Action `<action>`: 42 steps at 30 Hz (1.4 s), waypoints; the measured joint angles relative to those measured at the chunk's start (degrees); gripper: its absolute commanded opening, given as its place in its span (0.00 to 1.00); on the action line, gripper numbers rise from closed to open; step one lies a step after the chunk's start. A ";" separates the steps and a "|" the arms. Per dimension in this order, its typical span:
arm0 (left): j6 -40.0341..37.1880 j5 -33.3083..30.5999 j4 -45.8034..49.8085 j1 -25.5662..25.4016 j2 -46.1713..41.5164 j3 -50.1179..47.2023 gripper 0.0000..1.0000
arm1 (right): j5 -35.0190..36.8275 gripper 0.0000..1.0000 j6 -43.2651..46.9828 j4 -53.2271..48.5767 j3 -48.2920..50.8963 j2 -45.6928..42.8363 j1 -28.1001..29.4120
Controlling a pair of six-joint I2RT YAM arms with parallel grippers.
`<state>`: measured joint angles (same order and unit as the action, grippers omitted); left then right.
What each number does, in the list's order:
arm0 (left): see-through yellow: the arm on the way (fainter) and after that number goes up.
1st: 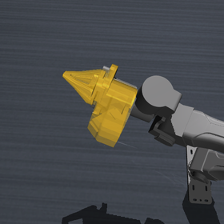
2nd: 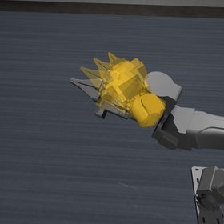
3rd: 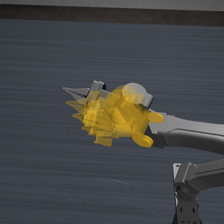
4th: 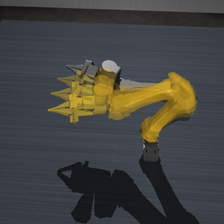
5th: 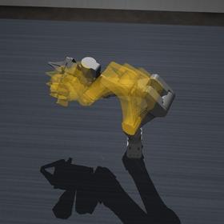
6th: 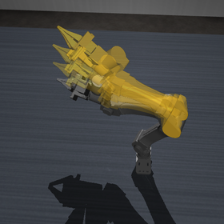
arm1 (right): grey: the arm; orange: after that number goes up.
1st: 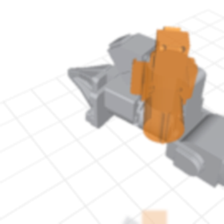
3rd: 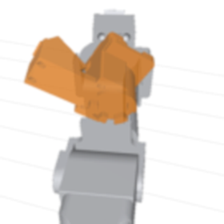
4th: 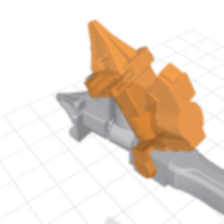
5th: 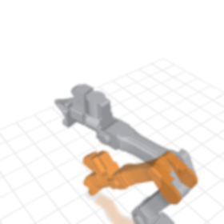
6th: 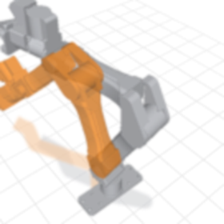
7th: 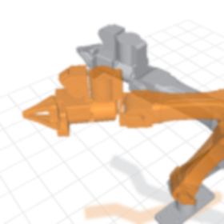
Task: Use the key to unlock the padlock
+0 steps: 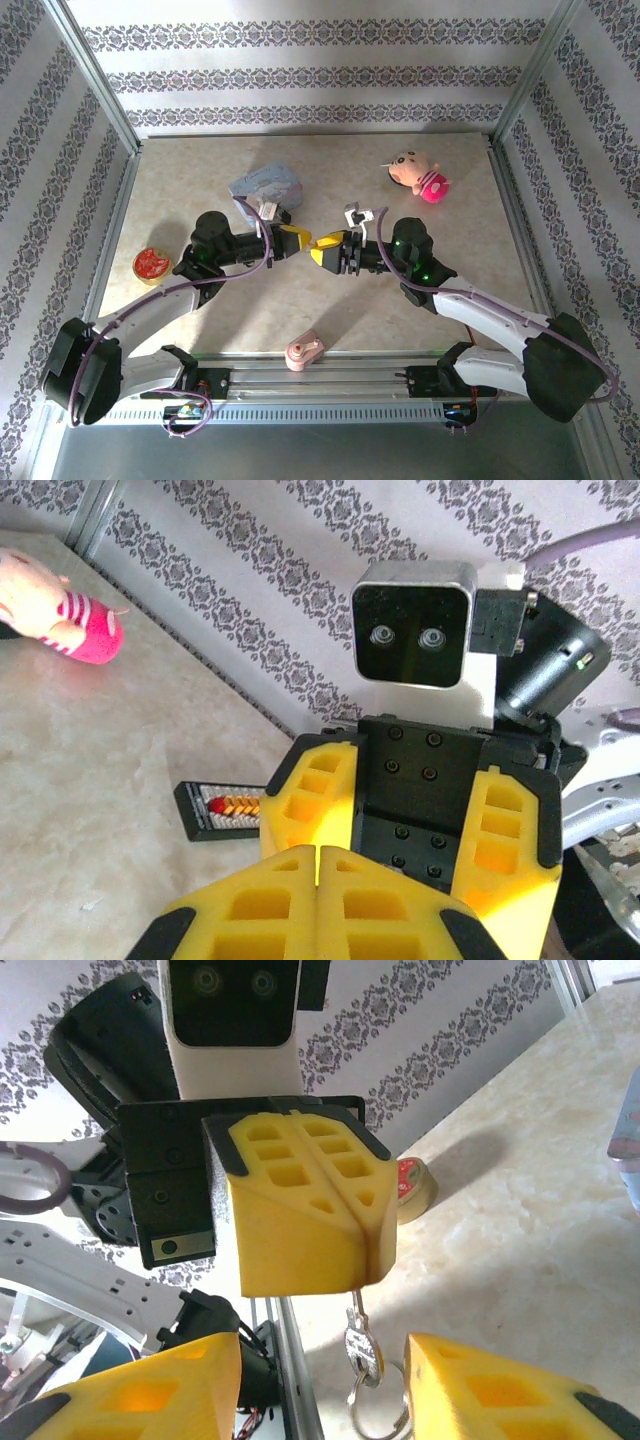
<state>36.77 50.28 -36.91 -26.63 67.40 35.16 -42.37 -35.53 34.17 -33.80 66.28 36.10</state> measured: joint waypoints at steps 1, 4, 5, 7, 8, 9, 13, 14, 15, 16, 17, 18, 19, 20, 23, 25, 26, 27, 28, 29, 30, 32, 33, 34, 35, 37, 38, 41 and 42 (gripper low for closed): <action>0.87 0.00 -1.38 0.04 0.33 -0.09 0.00 | -0.04 0.43 -0.55 0.85 0.13 0.00 0.00; 2.93 0.00 -4.48 0.13 0.90 -0.59 0.00 | -0.15 0.41 -1.92 2.99 0.35 0.02 0.00; 3.50 0.02 -5.33 0.13 0.96 -0.76 0.00 | -0.15 0.40 -2.10 3.30 0.35 0.07 0.00; 4.59 0.04 -6.64 0.13 1.20 -0.87 0.00 | -0.13 0.39 -2.58 4.52 0.50 0.33 0.00; 4.98 0.04 -7.15 0.13 1.25 -0.87 0.00 | -0.13 0.38 -2.78 5.07 0.59 0.42 -0.02; 5.42 0.04 -7.61 0.13 1.29 -0.90 0.00 | -0.13 0.38 -3.17 5.53 0.66 0.55 -0.02; 6.62 0.13 -9.29 0.13 1.31 -1.05 0.00 | -0.07 0.38 -3.61 7.15 0.96 0.76 0.00; 6.91 0.24 -9.55 0.13 1.36 -1.09 0.00 | -0.07 0.38 -3.63 7.50 1.03 0.83 0.00; 7.17 0.28 -9.94 0.13 1.44 -1.16 0.00 | 0.00 0.38 -3.72 7.98 1.07 1.01 0.00; 7.43 0.44 -10.25 0.13 1.55 -1.20 0.00 | 0.07 0.38 -3.80 8.35 1.09 1.20 0.00; 7.63 0.50 -10.47 0.13 1.73 -1.20 0.00 | 0.09 0.38 -3.85 8.70 1.09 1.40 0.00; 7.96 0.68 -10.93 0.13 1.99 -1.22 0.00 | 0.07 0.38 -3.87 9.05 1.09 1.68 0.00; 8.39 0.68 -11.61 0.13 2.29 -1.31 0.00 | 0.09 0.38 -4.02 9.38 1.09 1.90 0.00; 8.70 0.68 -12.04 0.13 2.54 -1.42 0.00 | 0.09 0.37 -4.13 9.55 1.09 2.12 0.00; 9.64 0.70 -13.20 0.13 3.32 -1.68 0.00 | 0.07 0.34 -4.70 10.32 1.09 2.95 0.00; 10.25 0.68 -13.90 0.13 3.69 -1.77 0.00 | 0.02 0.32 -4.92 10.80 1.09 3.50 0.00; 10.34 0.68 -14.14 0.13 3.76 -1.81 0.00 | -0.02 0.31 -5.07 10.97 1.09 3.67 0.00; 10.47 0.66 -14.34 0.13 3.76 -1.84 0.00 | -0.09 0.30 -5.09 11.15 1.09 3.80 0.00; 10.54 0.63 -14.62 0.13 3.76 -1.86 0.00 | -0.13 0.29 -5.14 11.34 1.09 3.87 0.00; 10.67 0.61 -14.97 0.13 3.76 -1.90 0.00 | -0.13 0.28 -5.20 11.47 1.09 3.91 0.00; 10.80 0.50 -15.10 0.15 3.76 -1.95 0.00 | -0.13 0.26 -5.25 11.56 1.09 3.91 0.00; 10.95 0.42 -15.19 0.17 3.76 -1.97 0.00 | -0.13 0.24 -5.29 11.72 1.09 3.91 0.00; 11.10 0.39 -15.30 0.20 3.76 -2.01 0.00 | -0.13 0.23 -5.27 11.76 1.09 3.91 0.00; 11.26 0.42 -15.45 0.24 3.76 -2.05 0.00 | -0.11 0.22 -5.27 11.78 1.09 3.91 0.00; 11.32 0.42 -15.45 0.28 3.76 -2.08 0.00 | -0.11 0.22 -5.27 11.78 1.09 3.91 -0.02; 11.52 0.42 -15.61 0.44 3.69 -2.27 0.00 | -0.07 0.22 -5.27 11.76 1.11 3.91 -0.02; 11.52 0.42 -15.72 0.50 3.67 -2.36 0.00 | -0.04 0.22 -5.29 11.78 1.16 3.91 -0.02; 11.54 0.13 -15.87 0.52 3.61 -2.54 0.00 | -0.11 0.25 -5.29 11.80 1.38 3.91 -0.26; 11.54 -0.07 -15.87 0.52 3.61 -2.58 0.00 | -0.13 0.26 -5.29 11.89 1.38 3.91 -0.35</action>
<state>48.31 50.22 -52.77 -26.11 71.00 32.58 -42.50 -40.82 46.06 -32.42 70.19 35.75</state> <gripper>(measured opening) 0.044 0.246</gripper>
